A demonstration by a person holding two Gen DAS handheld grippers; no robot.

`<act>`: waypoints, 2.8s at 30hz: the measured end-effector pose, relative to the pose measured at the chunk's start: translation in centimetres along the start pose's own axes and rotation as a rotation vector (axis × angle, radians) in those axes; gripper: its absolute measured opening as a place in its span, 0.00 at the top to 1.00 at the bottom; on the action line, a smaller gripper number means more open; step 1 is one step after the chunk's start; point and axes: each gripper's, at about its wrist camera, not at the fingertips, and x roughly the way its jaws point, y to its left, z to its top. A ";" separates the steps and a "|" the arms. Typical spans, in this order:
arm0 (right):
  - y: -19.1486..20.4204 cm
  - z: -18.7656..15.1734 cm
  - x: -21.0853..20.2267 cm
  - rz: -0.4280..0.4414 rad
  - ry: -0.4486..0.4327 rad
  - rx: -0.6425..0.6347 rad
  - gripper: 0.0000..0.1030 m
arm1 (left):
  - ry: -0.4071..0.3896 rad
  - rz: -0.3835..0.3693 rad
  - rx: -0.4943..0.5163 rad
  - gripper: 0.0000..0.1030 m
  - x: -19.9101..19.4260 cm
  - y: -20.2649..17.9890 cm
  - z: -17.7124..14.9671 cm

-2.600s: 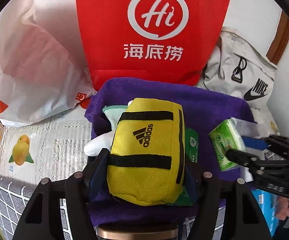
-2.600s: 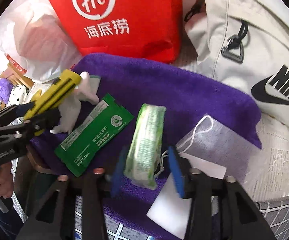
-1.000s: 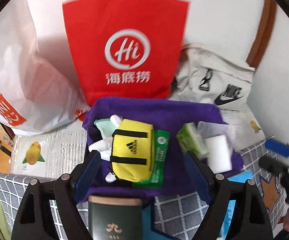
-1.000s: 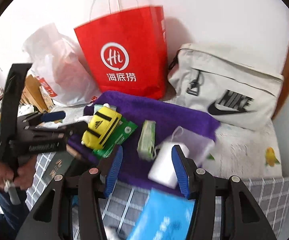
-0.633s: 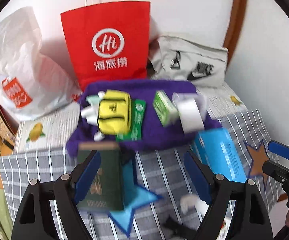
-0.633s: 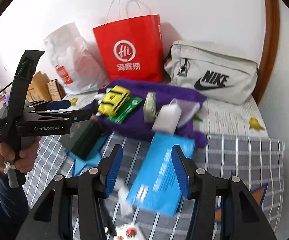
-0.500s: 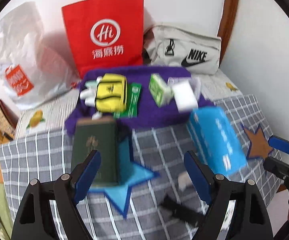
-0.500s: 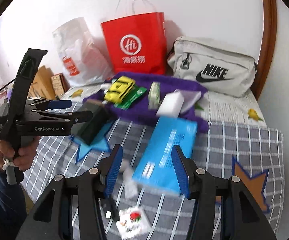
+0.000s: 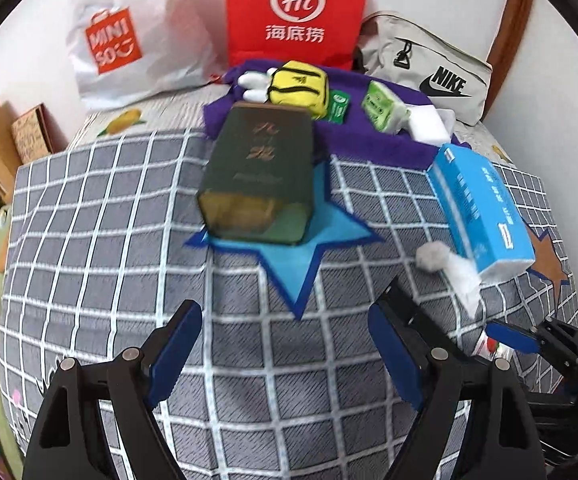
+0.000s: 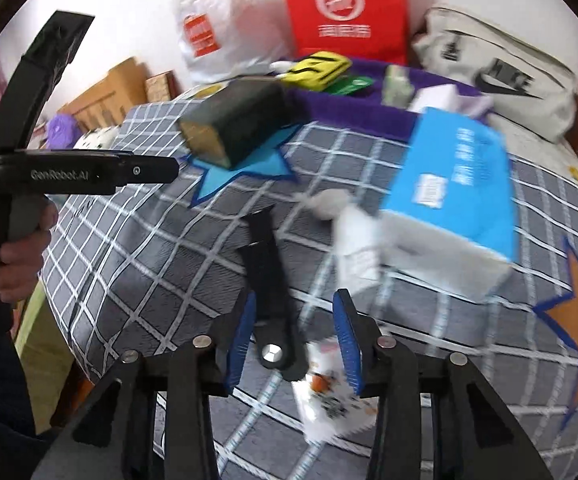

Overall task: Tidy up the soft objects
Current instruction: 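Move both tools back over the checked cloth, then grasp the black strap with the right tool, then grasp the crumpled white tissue with the left tool while the right tool holds the strap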

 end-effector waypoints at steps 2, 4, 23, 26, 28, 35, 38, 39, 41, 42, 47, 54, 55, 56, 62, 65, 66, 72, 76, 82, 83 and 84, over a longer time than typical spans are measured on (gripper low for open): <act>0.9 -0.1 1.0 -0.010 0.009 -0.035 0.61 | 0.002 0.001 -0.016 0.18 -0.1 0.6 -0.6; 1.4 -0.2 1.7 -0.008 0.028 -0.051 0.61 | 0.008 -0.010 -0.032 0.18 0.0 1.2 -1.1; 3.1 1.2 3.2 0.036 0.016 -0.055 0.80 | 0.042 -0.072 -0.104 0.18 1.4 3.2 -2.1; 2.7 1.0 3.6 0.047 0.034 -0.017 0.80 | 0.051 -0.081 -0.114 0.18 1.5 3.5 -2.3; 2.4 1.0 3.3 0.050 0.031 -0.006 0.80 | 0.052 -0.085 -0.118 0.18 1.5 3.5 -2.5; 0.6 0.4 0.3 -0.037 0.001 0.036 0.80 | 0.041 -0.127 -0.057 0.18 1.3 0.9 -2.0; -1.0 -0.5 -1.2 -0.085 -0.007 0.066 0.80 | 0.022 -0.153 0.012 0.18 1.0 -1.6 -1.6; -1.4 -0.8 -1.6 -0.096 -0.010 0.074 0.80 | 0.010 -0.163 0.046 0.18 0.9 -2.7 -1.5; -2.8 -1.7 -2.7 -0.121 -0.019 0.111 0.80 | -0.006 -0.191 0.095 0.18 0.9 -4.5 -1.3; -3.6 -2.2 -3.2 -0.131 -0.023 0.133 0.80 | -0.008 -0.205 0.115 0.18 1.1 -5.2 -1.1; -6.4 -3.9 -4.6 -0.179 -0.026 0.209 0.80 | -0.040 -0.192 0.196 0.20 2.2 -8.3 -0.1; -8.4 -4.8 -5.4 -0.157 -0.051 0.267 0.80 | -0.051 -0.186 0.281 0.26 4.1 -10.8 1.4; -8.6 -4.8 -5.3 -0.157 -0.052 0.270 0.80 | -0.051 -0.175 0.296 0.26 4.5 -11.2 1.5; -8.9 -4.8 -5.2 -0.156 -0.053 0.275 0.80 | -0.045 -0.167 0.308 0.26 4.9 -11.5 1.5; -9.9 -4.5 -4.3 -0.127 -0.041 0.291 0.80 | 0.009 -0.162 0.360 0.26 7.4 -12.8 1.4; -10.4 -4.3 -4.5 -0.073 -0.057 0.314 0.80 | 0.016 -0.169 0.361 0.26 8.1 -13.1 1.5; -10.5 -4.2 -4.5 -0.069 -0.060 0.316 0.80 | 0.009 -0.164 0.365 0.26 8.2 -13.2 1.6; -10.4 -3.8 -4.1 -0.079 -0.049 0.308 0.80 | -0.013 -0.188 0.402 0.55 8.0 -14.1 1.5; -9.7 -3.7 -4.0 -0.082 -0.047 0.295 0.80 | -0.016 -0.211 0.416 0.75 7.7 -14.1 1.5; -8.6 -3.3 -4.6 -0.086 -0.056 0.271 0.80 | -0.050 -0.222 0.367 0.76 5.6 -12.0 1.6; -8.4 -3.3 -4.7 -0.090 -0.056 0.267 0.80 | -0.060 -0.221 0.350 0.76 5.0 -11.5 1.7; -8.3 -3.2 -4.8 -0.091 -0.057 0.264 0.80 | -0.066 -0.223 0.339 0.76 4.7 -11.2 1.8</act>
